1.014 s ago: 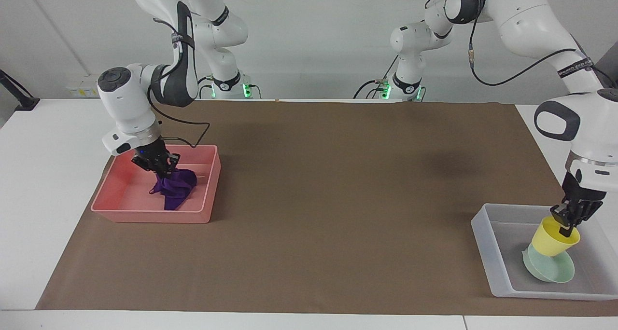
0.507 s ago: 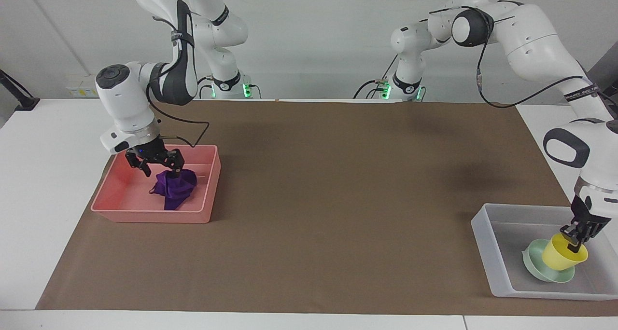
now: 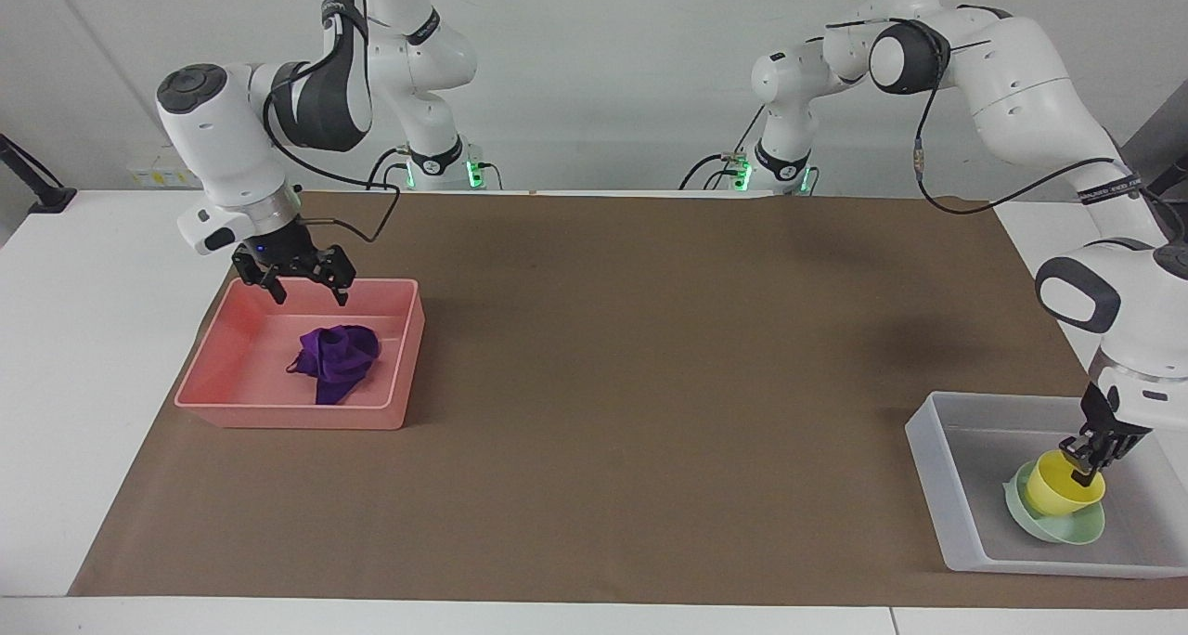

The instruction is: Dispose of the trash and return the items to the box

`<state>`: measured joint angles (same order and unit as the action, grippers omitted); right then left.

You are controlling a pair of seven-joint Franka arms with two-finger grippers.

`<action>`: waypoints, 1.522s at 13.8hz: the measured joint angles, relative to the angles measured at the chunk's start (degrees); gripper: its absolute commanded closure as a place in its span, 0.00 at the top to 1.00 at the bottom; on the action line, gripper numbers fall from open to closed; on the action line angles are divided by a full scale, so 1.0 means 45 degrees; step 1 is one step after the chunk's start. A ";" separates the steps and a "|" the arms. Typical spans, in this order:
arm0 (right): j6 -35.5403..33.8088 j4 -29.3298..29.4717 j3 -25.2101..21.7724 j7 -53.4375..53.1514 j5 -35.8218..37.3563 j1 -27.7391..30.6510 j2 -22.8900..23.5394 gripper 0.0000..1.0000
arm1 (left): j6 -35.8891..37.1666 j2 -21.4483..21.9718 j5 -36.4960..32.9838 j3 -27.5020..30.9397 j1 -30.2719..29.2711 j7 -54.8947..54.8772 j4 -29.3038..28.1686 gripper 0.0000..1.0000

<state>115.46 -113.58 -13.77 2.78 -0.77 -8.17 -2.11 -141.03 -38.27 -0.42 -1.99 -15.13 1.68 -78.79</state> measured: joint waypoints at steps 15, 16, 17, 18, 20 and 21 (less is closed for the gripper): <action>-0.6320 0.5520 -0.0098 -0.0151 -0.0161 0.1465 0.0451 1.00 | 0.2031 0.4225 -0.0095 -0.0252 0.1762 -0.1995 -0.2605 1.00; -0.6321 0.5592 -0.0088 -0.0150 -0.0164 0.1520 0.0444 1.00 | 0.2358 0.4809 -0.0095 -0.0259 0.2118 -0.1993 -0.3154 1.00; -0.6360 0.5687 -0.0029 -0.0150 -0.0164 0.1494 0.0437 1.00 | 0.2757 0.5322 -0.0095 -0.0265 0.2424 -0.1992 -0.3569 1.00; -0.6475 0.5795 0.0083 -0.0150 -0.0144 0.1439 0.0433 1.00 | 0.3266 0.5831 -0.0095 -0.0273 0.2703 -0.1991 -0.3906 1.00; -0.6705 0.6055 0.0574 -0.0127 0.0132 0.1385 0.0409 1.00 | 0.4481 0.6855 -0.0095 -0.0285 0.3142 -0.1976 -0.4396 1.00; -0.6708 0.6121 0.0828 -0.0037 0.0274 0.1377 0.0361 1.00 | 0.5157 0.7323 -0.0095 -0.0287 0.3240 -0.1976 -0.4539 1.00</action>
<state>85.27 -86.03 -10.04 2.62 0.47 -1.98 -0.49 -117.82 -5.32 -0.84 -3.28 -0.55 -7.21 -99.22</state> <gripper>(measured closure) 0.000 0.000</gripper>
